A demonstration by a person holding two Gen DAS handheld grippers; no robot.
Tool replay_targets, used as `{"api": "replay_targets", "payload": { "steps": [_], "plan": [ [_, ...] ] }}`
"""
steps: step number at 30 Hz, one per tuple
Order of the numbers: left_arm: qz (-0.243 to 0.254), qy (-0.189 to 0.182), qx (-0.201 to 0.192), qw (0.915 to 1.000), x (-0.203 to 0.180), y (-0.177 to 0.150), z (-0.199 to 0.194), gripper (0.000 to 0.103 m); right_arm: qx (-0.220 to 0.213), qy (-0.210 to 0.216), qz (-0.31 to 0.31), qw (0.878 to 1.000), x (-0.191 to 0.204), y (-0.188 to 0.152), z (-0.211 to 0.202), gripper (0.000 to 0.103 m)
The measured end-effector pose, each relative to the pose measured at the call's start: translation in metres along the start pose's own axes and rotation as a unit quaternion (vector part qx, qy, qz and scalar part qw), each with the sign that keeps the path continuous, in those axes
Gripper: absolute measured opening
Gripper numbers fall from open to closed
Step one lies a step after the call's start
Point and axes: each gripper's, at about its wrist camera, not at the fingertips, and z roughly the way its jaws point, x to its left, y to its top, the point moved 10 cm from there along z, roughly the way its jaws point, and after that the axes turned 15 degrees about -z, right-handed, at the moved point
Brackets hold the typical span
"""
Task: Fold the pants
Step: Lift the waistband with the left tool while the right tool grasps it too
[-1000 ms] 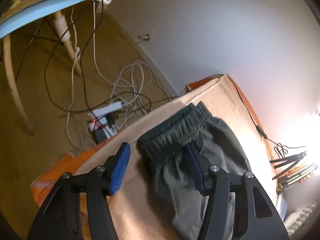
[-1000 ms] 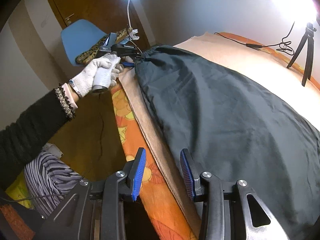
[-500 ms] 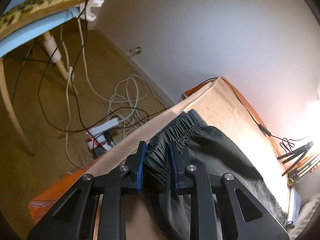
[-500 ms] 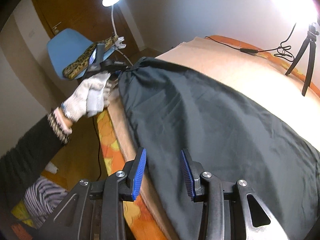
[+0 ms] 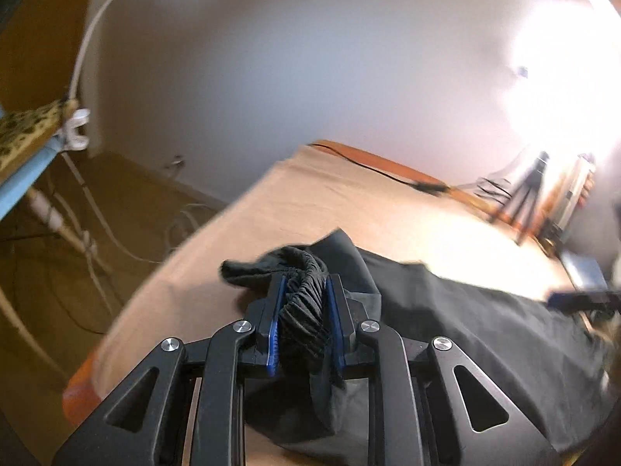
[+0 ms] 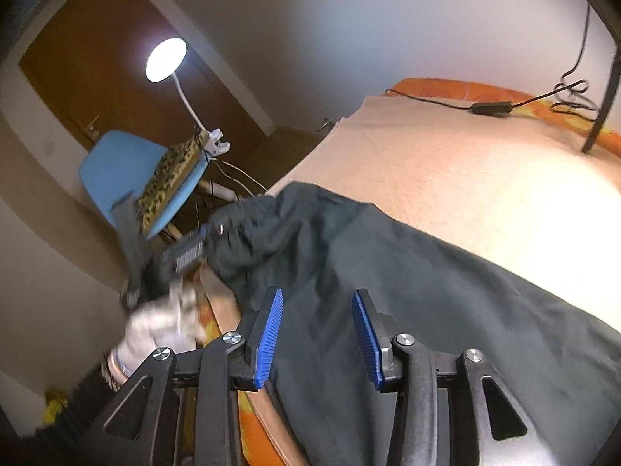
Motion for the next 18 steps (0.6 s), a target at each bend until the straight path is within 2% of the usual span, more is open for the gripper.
{"api": "replay_targets", "payload": {
  "steps": [2, 5, 7, 8, 11, 15, 18],
  "plan": [
    [0.028, -0.012, 0.002, 0.9995, -0.016, -0.013, -0.005, 0.019, 0.004, 0.016, 0.012, 1.0, 0.001, 0.008, 0.012, 0.041],
    [0.127, -0.009, -0.019, 0.9916, -0.048, -0.036, -0.015, 0.019, 0.009, 0.026, 0.022, 0.999, 0.001, 0.016, 0.027, 0.042],
    [0.203, -0.006, -0.031, 0.9787, -0.069, -0.058, -0.02, 0.019, 0.019, 0.034, 0.03, 0.999, 0.0, 0.016, 0.035, 0.042],
    [0.244, -0.003, -0.034, 0.9691, -0.08, -0.072, -0.02, 0.019, 0.024, 0.037, 0.034, 0.998, -0.001, 0.016, 0.039, 0.044],
    [0.3, 0.004, -0.045, 0.9527, -0.093, -0.092, -0.02, 0.019, 0.042, 0.042, 0.034, 0.998, -0.001, 0.011, 0.05, 0.047],
    [0.369, 0.024, -0.075, 0.9262, -0.105, -0.109, -0.022, 0.019, 0.065, 0.045, 0.026, 0.997, 0.005, 0.005, 0.064, 0.047],
    [0.416, 0.037, -0.098, 0.9033, -0.11, -0.124, -0.023, 0.019, 0.091, 0.037, 0.023, 0.995, 0.008, -0.007, 0.075, 0.048]
  ]
}}
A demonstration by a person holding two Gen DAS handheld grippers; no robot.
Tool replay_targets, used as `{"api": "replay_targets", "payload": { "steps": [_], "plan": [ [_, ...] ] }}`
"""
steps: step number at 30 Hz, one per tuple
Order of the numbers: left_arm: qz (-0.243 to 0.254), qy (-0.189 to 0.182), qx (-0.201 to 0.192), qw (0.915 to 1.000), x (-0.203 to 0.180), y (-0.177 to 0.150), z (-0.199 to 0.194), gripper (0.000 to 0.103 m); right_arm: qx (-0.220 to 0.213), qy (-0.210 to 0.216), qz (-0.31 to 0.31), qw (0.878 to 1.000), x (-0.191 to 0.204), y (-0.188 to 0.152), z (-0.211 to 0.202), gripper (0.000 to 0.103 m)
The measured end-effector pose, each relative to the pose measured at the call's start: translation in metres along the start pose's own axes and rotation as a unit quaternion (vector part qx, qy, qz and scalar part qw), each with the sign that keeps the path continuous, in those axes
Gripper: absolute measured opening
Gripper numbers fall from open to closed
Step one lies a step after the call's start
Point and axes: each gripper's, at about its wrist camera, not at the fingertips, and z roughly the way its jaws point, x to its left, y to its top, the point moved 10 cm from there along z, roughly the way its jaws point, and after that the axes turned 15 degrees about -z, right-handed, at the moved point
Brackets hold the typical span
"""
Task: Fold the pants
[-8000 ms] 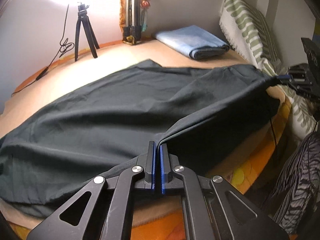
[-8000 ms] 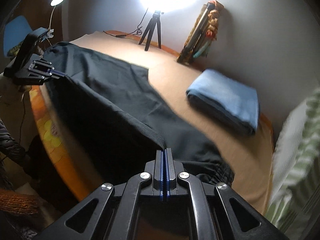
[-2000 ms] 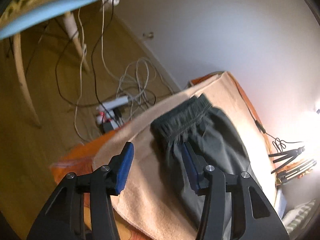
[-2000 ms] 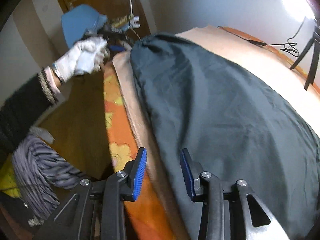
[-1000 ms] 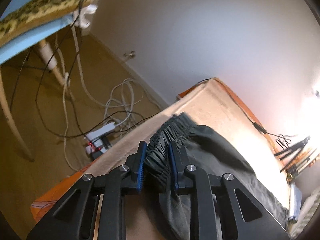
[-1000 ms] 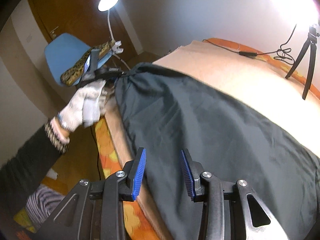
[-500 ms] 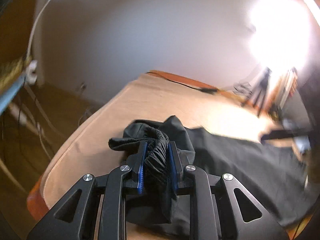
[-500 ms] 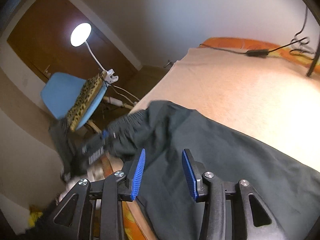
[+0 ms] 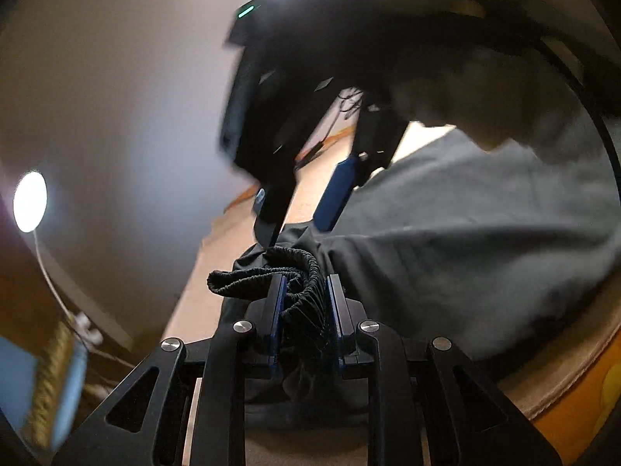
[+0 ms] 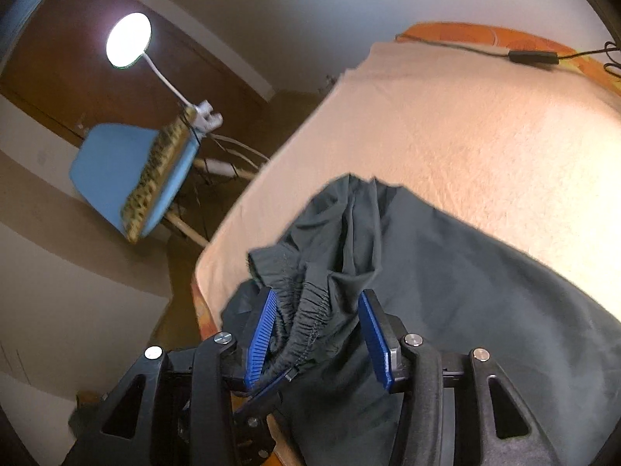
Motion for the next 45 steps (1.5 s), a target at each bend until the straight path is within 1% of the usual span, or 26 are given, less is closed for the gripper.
{"api": "replay_targets", "payload": {
  "steps": [1, 3, 6, 10, 12, 13, 17, 18, 19, 21, 22, 23, 25, 26, 29, 32, 36, 39, 41, 44, 45],
  "plan": [
    [0.02, 0.005, -0.005, 0.9998, -0.005, -0.003, -0.004, 0.019, 0.006, -0.001, 0.001, 1.0, 0.001, -0.003, 0.002, 0.048],
    [0.044, 0.009, -0.011, 0.9989, -0.013, -0.005, -0.005, 0.019, 0.012, 0.002, -0.001, 1.0, 0.004, -0.006, 0.006, 0.048],
    [0.066, 0.01, -0.015, 0.9977, -0.018, -0.006, -0.01, 0.018, 0.009, 0.004, -0.005, 1.0, 0.01, -0.002, 0.007, 0.048],
    [0.085, 0.014, -0.02, 0.996, -0.025, -0.007, -0.011, 0.018, 0.018, 0.002, -0.024, 1.0, 0.024, -0.001, 0.008, 0.054],
    [0.096, 0.016, -0.023, 0.995, -0.028, -0.009, -0.012, 0.018, 0.027, -0.011, -0.039, 0.999, 0.028, -0.002, 0.009, 0.059],
    [0.102, 0.017, -0.025, 0.9943, -0.03, -0.01, -0.012, 0.018, 0.034, -0.028, -0.048, 0.998, 0.028, -0.003, 0.012, 0.061],
    [0.108, 0.017, -0.028, 0.9936, -0.035, -0.011, -0.016, 0.018, 0.048, -0.068, -0.041, 0.996, 0.016, -0.002, 0.019, 0.061],
    [0.108, 0.016, -0.027, 0.9936, -0.036, -0.01, -0.016, 0.018, 0.053, -0.071, -0.037, 0.995, 0.013, -0.004, 0.02, 0.061],
    [0.108, 0.017, -0.027, 0.9936, -0.037, -0.01, -0.016, 0.018, 0.061, -0.073, -0.029, 0.995, 0.01, -0.008, 0.023, 0.06],
    [0.11, 0.017, -0.026, 0.9935, -0.034, -0.012, -0.017, 0.018, 0.065, -0.064, -0.011, 0.996, 0.006, -0.014, 0.026, 0.045],
    [0.111, 0.017, -0.026, 0.9934, -0.036, -0.012, -0.017, 0.018, 0.062, -0.056, -0.002, 0.996, 0.004, -0.016, 0.024, 0.034],
    [0.111, 0.018, -0.026, 0.9933, -0.037, -0.011, -0.017, 0.018, 0.05, -0.044, 0.015, 0.998, 0.002, -0.017, 0.021, 0.028],
    [0.108, 0.016, -0.028, 0.9936, -0.043, -0.006, -0.023, 0.017, 0.023, -0.023, 0.038, 0.999, -0.003, -0.017, 0.012, 0.02],
    [0.105, 0.015, -0.029, 0.9939, -0.044, -0.003, -0.025, 0.017, 0.007, -0.016, 0.049, 0.999, -0.005, -0.017, 0.005, 0.018],
    [0.091, 0.004, -0.033, 0.9953, -0.048, 0.009, -0.034, 0.017, -0.03, -0.005, 0.066, 0.997, -0.009, -0.018, -0.014, 0.016],
    [0.072, -0.016, -0.032, 0.9967, -0.057, 0.024, -0.043, 0.016, -0.059, 0.001, 0.076, 0.995, -0.011, -0.023, -0.036, 0.015],
    [0.049, -0.057, -0.018, 0.997, -0.08, 0.041, -0.059, 0.012, -0.081, 0.001, 0.09, 0.993, -0.018, -0.032, -0.063, 0.015],
    [0.042, -0.079, -0.007, 0.9959, -0.1, 0.05, -0.071, 0.01, -0.097, 0.006, 0.101, 0.99, -0.022, -0.043, -0.084, 0.015],
    [0.044, -0.091, -0.003, 0.9948, -0.116, 0.056, -0.082, 0.01, -0.102, 0.007, 0.104, 0.989, -0.024, -0.053, -0.097, 0.015],
    [0.039, -0.109, 0.005, 0.9932, -0.128, 0.062, -0.091, 0.01, -0.106, 0.005, 0.108, 0.988, -0.03, -0.07, -0.116, 0.015],
    [0.031, -0.123, 0.016, 0.9918, -0.136, 0.064, -0.096, 0.01, -0.107, 0.005, 0.111, 0.988, -0.031, -0.073, -0.12, 0.015]
  ]
}}
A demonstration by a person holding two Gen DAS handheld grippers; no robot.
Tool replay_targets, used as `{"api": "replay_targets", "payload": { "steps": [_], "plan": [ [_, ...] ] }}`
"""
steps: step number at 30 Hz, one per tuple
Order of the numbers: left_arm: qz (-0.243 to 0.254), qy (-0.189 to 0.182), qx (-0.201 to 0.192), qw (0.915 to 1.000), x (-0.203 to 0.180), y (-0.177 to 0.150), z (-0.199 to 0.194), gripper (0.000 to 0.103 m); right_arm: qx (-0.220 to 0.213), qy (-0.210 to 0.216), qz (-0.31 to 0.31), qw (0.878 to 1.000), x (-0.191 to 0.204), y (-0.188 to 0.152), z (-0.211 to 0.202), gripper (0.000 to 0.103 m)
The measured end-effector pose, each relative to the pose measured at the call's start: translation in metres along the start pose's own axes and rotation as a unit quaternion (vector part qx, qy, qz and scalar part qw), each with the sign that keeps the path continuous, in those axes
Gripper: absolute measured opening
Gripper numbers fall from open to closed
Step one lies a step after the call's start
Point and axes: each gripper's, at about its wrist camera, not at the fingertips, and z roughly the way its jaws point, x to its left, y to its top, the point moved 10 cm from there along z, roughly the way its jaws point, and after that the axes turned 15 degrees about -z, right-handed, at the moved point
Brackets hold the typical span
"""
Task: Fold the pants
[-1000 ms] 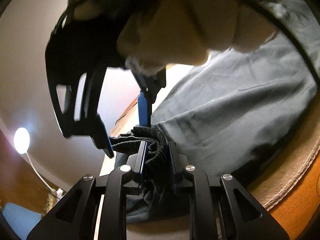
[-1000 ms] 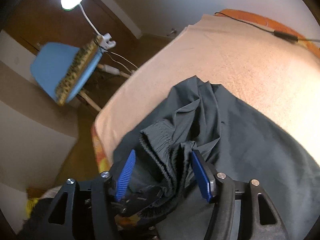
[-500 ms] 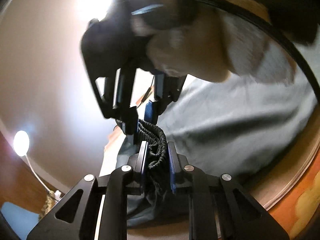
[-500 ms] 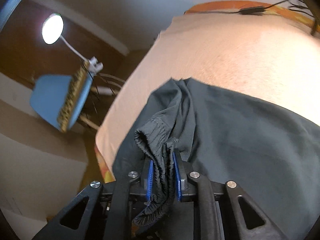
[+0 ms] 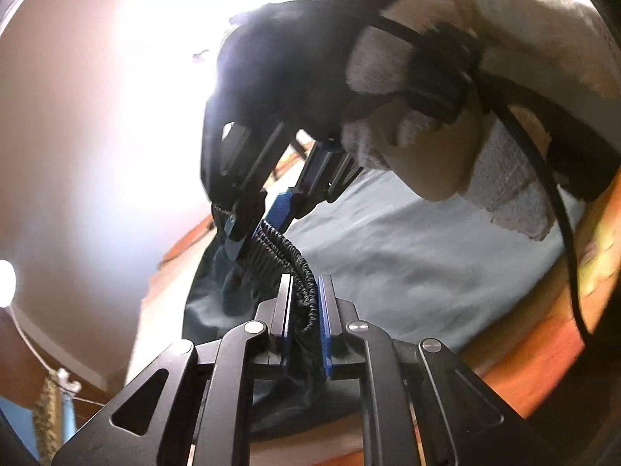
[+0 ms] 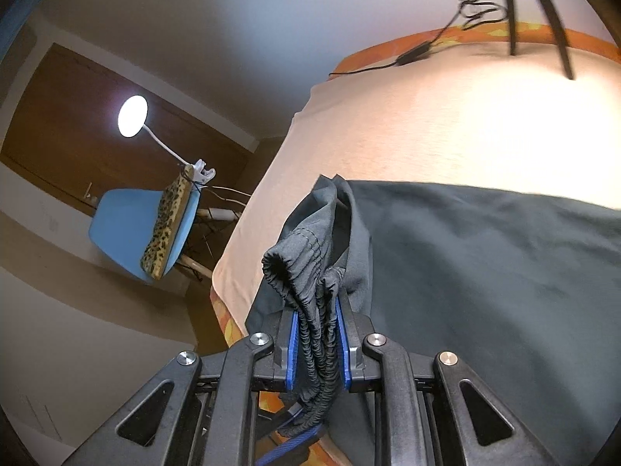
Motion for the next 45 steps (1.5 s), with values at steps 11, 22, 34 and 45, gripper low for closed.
{"api": "replay_targets", "payload": {
  "steps": [11, 22, 34, 45],
  "plan": [
    [-0.133, -0.131, 0.083, 0.9788, -0.022, -0.005, -0.042, 0.031, -0.023, -0.015, 0.057, 0.998, -0.057, -0.049, -0.071, 0.015],
    [-0.283, -0.055, 0.11, 0.9513, 0.062, -0.009, 0.001, 0.032, -0.061, -0.027, 0.12, 0.991, -0.11, -0.094, -0.137, 0.015],
    [-0.26, -0.046, 0.132, 0.9553, 0.016, -0.002, 0.014, 0.046, -0.092, -0.069, 0.132, 0.985, -0.149, -0.123, -0.203, 0.016],
    [-0.248, -0.072, 0.132, 0.9568, -0.004, 0.013, 0.031, 0.047, -0.11, -0.115, 0.121, 0.98, -0.163, -0.144, -0.25, 0.016]
  ]
}}
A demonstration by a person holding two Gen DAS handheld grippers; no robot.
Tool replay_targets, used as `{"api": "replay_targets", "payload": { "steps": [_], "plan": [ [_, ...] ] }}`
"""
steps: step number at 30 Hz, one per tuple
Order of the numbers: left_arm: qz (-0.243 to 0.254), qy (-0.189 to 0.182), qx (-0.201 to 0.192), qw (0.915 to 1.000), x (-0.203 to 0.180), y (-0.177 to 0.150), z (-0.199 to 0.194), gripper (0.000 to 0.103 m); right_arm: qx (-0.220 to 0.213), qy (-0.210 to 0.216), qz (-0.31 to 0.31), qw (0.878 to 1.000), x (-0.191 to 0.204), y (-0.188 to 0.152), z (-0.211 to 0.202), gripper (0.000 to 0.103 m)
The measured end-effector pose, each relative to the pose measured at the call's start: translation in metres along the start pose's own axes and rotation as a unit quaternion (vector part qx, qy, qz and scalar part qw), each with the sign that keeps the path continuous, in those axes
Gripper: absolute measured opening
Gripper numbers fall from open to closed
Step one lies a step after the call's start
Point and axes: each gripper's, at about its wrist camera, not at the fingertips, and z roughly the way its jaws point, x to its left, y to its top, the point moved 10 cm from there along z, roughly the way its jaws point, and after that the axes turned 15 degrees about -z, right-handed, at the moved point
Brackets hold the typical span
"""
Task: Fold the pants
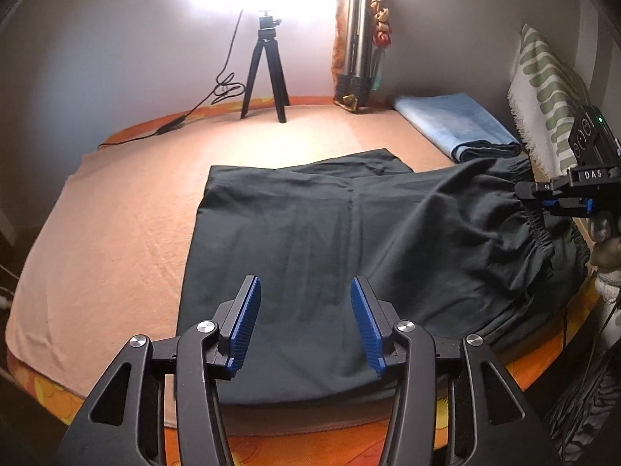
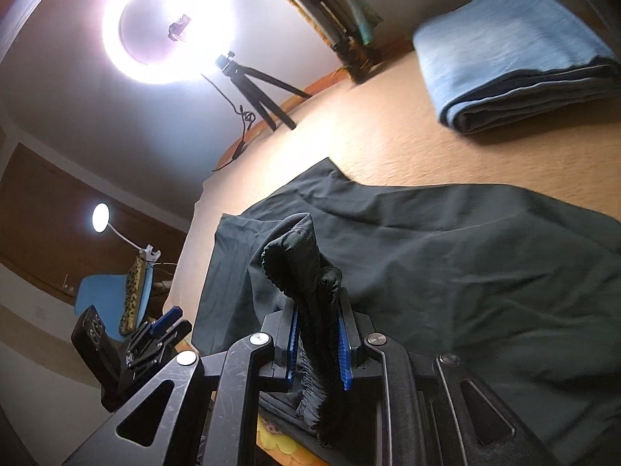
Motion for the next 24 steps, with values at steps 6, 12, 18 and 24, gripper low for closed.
{"api": "replay_targets", "payload": {
  "steps": [6, 12, 18, 24],
  "plan": [
    [0.029, -0.019, 0.016, 0.9993, -0.01, -0.005, 0.014, 0.047, -0.005, -0.015, -0.001, 1.0, -0.016, -0.005, -0.018, 0.016],
    [0.047, -0.023, 0.042, 0.9978, -0.019, -0.017, 0.029, 0.047, -0.017, -0.03, 0.02, 0.999, -0.043, -0.011, -0.04, 0.016],
    [0.04, -0.024, 0.059, 0.9972, -0.02, -0.021, 0.041, 0.047, -0.02, -0.028, 0.043, 0.998, -0.061, -0.023, -0.055, 0.016],
    [0.046, -0.022, 0.063, 0.9967, -0.02, -0.024, 0.045, 0.047, -0.035, -0.023, 0.059, 0.997, -0.072, -0.027, -0.077, 0.016]
  ]
}}
